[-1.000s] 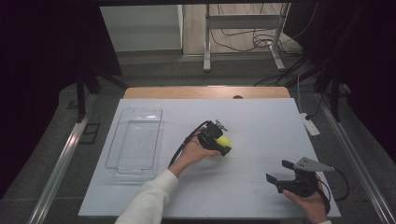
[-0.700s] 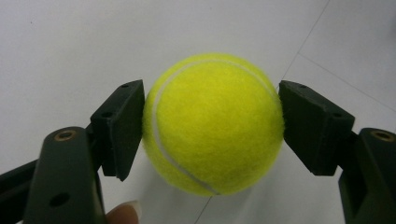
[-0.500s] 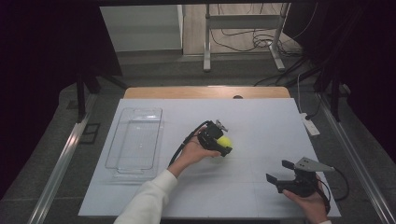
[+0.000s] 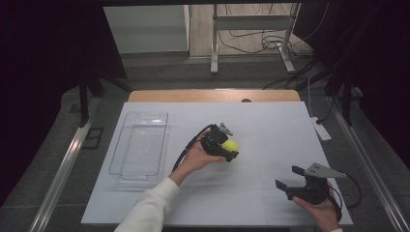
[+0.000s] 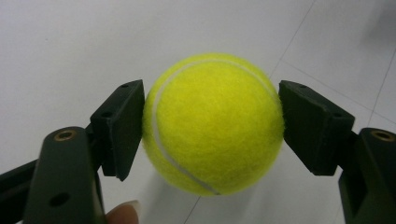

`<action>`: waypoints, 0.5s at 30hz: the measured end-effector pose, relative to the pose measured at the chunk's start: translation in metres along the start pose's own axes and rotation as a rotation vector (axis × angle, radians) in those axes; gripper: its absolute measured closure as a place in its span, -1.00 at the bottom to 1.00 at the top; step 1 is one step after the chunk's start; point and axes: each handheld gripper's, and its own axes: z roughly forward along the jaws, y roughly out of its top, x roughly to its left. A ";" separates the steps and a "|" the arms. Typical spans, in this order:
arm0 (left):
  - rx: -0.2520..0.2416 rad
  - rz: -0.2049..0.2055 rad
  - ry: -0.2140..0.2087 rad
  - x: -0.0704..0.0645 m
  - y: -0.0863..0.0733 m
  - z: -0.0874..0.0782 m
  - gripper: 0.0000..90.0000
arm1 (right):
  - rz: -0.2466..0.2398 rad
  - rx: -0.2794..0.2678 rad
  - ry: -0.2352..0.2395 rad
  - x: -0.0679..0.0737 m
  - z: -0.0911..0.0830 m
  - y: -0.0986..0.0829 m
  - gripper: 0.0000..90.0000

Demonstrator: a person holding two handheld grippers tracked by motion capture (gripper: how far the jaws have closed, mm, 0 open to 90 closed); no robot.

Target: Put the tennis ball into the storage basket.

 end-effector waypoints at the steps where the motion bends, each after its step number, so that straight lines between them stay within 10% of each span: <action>1: -0.007 -0.002 -0.002 0.000 -0.001 -0.002 -0.40 | -0.001 0.000 0.000 0.000 0.000 0.000 -0.76; 15: -0.059 0.006 -0.004 -0.004 -0.012 -0.018 -0.40 | 0.000 -0.003 -0.005 0.001 0.000 0.000 -0.76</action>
